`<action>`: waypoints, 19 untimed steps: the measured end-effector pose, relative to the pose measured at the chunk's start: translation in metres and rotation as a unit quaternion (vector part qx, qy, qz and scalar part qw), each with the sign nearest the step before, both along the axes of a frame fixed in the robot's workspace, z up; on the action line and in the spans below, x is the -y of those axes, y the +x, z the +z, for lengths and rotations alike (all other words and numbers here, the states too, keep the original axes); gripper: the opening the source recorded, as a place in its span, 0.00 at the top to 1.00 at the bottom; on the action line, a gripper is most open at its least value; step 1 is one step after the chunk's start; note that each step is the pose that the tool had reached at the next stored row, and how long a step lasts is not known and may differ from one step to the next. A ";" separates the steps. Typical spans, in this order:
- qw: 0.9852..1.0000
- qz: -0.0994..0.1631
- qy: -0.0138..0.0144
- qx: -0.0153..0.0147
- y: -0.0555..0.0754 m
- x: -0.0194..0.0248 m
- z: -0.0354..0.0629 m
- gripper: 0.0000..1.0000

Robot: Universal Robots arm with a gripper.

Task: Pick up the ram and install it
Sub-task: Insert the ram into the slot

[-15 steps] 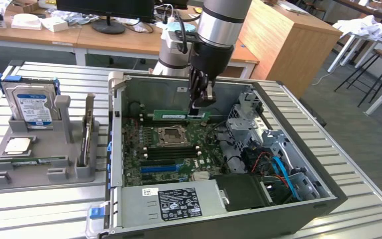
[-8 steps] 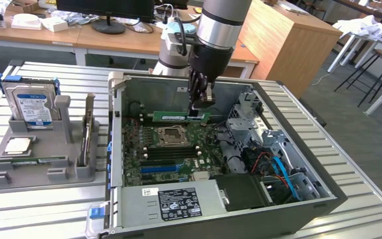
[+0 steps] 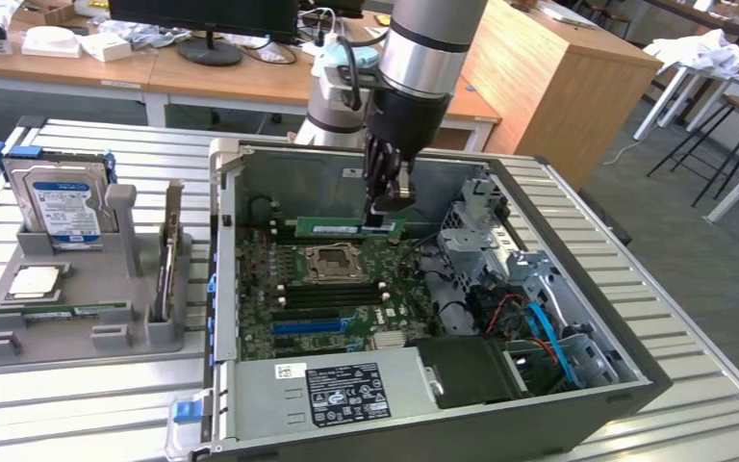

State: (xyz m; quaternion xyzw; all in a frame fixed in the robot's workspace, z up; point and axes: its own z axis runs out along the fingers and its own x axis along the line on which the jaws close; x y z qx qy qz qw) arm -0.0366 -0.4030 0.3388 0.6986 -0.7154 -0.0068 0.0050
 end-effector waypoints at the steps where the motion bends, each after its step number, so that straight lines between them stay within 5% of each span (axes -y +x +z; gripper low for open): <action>1: 1.000 0.000 0.000 0.000 0.000 0.0000 -0.0006 0.88; 19: 1.000 0.000 0.000 0.000 0.000 0.0000 -0.0191 0.88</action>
